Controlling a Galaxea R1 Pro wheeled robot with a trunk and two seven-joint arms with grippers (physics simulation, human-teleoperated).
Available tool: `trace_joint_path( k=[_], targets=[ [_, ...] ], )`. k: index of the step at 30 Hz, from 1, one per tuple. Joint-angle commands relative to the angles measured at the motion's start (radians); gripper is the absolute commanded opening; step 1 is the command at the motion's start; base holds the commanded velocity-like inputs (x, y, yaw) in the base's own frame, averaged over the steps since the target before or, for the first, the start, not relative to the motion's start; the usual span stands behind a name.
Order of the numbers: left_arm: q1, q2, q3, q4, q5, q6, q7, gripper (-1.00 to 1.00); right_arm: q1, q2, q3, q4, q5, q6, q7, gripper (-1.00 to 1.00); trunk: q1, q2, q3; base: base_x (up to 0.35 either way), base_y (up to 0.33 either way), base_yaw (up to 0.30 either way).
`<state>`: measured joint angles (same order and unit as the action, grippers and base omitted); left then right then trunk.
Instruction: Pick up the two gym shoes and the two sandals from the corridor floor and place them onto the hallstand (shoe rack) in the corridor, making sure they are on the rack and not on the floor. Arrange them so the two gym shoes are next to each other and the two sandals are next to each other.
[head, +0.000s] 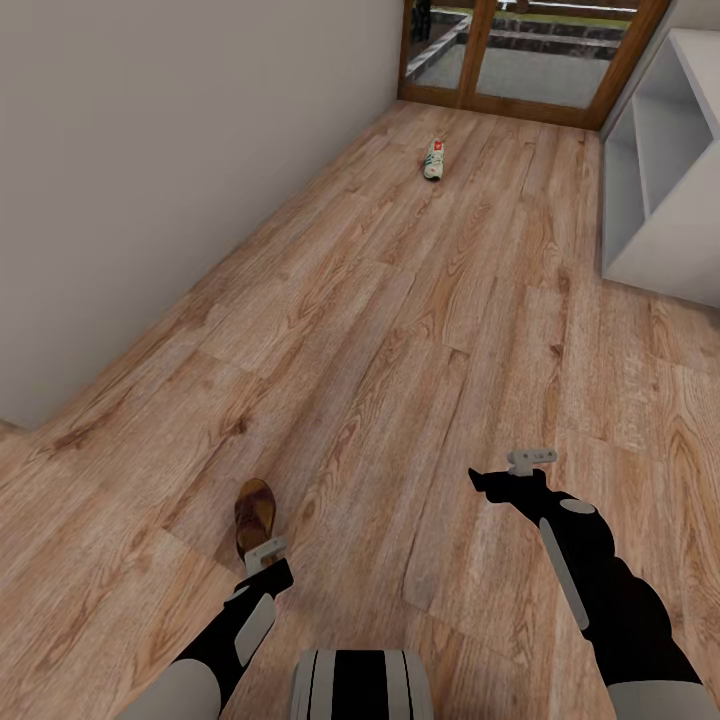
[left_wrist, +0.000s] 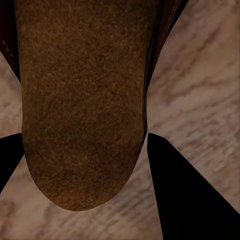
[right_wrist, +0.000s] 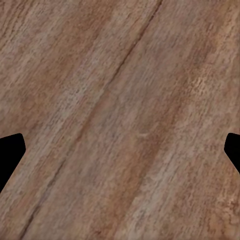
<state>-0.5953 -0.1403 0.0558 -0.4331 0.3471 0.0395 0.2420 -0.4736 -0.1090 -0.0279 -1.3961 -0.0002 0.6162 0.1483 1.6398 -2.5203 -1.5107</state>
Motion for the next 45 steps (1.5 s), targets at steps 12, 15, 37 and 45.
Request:
trace_joint_path(
  k=[12,15,37,45],
  targets=[
    [0.0,0.004,0.001,-0.058,0.0,0.018,0.001,-1.0,0.0,0.001,0.0,-0.002,0.0,0.005,0.005,1.0,-0.002,0.0,0.011,0.0,0.0,0.0],
    [0.001,0.005,-0.004,-0.073,-0.001,0.021,0.0,-1.0,0.0,0.002,0.0,-0.003,0.0,0.005,0.005,1.0,-0.003,0.001,0.023,0.0,0.0,0.0],
    [0.004,0.066,-0.077,-0.097,-0.02,0.095,-0.002,-1.0,0.001,0.0,0.0,-0.017,0.001,0.005,0.005,1.0,-0.013,0.006,0.109,0.0,0.0,0.0],
    [0.018,0.099,-0.14,-0.094,-0.021,0.095,-0.003,-1.0,0.001,0.0,0.0,-0.016,0.002,0.005,0.005,1.0,-0.016,0.008,0.149,0.0,0.0,0.0]
  ],
)
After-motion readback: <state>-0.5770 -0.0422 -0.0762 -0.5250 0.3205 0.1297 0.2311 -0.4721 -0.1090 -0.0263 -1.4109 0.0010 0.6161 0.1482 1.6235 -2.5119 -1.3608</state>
